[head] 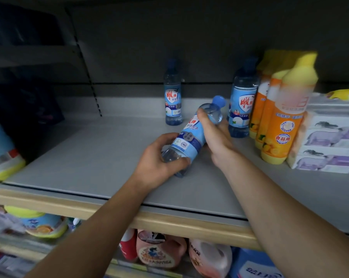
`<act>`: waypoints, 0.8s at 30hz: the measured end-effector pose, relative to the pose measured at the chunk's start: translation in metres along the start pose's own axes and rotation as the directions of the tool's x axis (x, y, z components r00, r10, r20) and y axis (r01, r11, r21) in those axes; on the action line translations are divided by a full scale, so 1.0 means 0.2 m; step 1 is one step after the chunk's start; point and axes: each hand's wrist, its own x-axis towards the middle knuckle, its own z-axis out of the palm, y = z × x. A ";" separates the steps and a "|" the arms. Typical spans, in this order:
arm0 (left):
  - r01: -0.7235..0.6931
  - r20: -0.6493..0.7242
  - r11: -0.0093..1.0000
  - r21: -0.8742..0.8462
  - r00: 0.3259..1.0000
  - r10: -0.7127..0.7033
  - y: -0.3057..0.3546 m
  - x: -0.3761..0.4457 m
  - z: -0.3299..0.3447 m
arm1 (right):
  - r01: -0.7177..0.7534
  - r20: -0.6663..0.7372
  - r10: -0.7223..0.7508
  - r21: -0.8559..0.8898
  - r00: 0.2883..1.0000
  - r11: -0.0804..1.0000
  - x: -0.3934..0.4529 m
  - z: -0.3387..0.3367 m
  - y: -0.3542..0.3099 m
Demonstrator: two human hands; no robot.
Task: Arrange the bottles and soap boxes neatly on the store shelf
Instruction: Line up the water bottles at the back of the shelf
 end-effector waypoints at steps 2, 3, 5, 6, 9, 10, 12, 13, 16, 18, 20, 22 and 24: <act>0.058 0.007 0.990 -0.130 0.998 -0.058 0.01 0.01 -0.01 | 0.008 0.077 -0.009 0.014 0.997 1.000 0.00 -0.01 0.00; 0.130 0.034 0.954 -0.269 0.992 -0.125 0.02 0.01 -0.02 | 0.010 0.128 -0.018 0.059 0.992 0.998 0.00 -0.01 -0.01; 0.310 0.175 0.777 -0.548 0.951 -0.256 0.03 0.03 -0.07 | -0.031 0.238 -0.026 0.235 0.971 0.971 0.00 -0.01 -0.01; 0.387 0.262 0.676 -0.627 0.922 -0.284 0.04 0.03 -0.09 | -0.074 0.292 -0.026 0.325 0.956 0.943 0.00 -0.02 -0.02; 0.508 0.429 0.512 -0.693 0.861 -0.274 0.05 0.04 -0.12 | -0.121 0.393 -0.075 0.451 0.917 0.884 -0.03 -0.03 -0.04; 0.530 0.457 0.512 -0.676 0.847 -0.273 0.05 0.04 -0.12 | -0.093 0.387 -0.101 0.452 0.917 0.887 -0.04 -0.03 -0.05; 0.542 0.457 0.574 -0.614 0.837 -0.302 0.06 0.04 -0.09 | 0.037 0.291 -0.160 0.385 0.943 0.922 -0.05 -0.03 -0.06; 0.522 0.421 0.627 -0.578 0.849 -0.319 0.05 0.04 -0.08 | 0.134 0.209 -0.203 0.302 0.956 0.944 -0.05 -0.03 -0.06; 0.342 0.228 0.785 -0.517 0.939 -0.259 0.02 0.01 -0.04 | 0.374 0.005 -0.375 0.027 0.927 0.927 -0.07 -0.02 -0.07; 0.172 0.128 0.893 -0.417 0.983 -0.130 0.01 0.00 -0.02 | 0.493 -0.067 -0.495 -0.047 0.866 0.869 -0.10 -0.02 -0.09; 0.002 0.062 0.976 -0.219 0.998 0.012 0.01 -0.01 0.00 | 0.591 -0.070 -0.599 -0.104 0.798 0.800 -0.13 0.00 -0.10; -0.074 0.019 0.990 -0.119 0.997 0.077 0.03 -0.01 0.02 | 0.647 -0.039 -0.657 -0.141 0.753 0.750 -0.16 0.01 -0.10; -0.069 -0.005 0.991 -0.119 0.998 0.069 0.03 0.00 0.02 | 0.651 0.019 -0.653 -0.111 0.757 0.751 -0.16 0.01 -0.11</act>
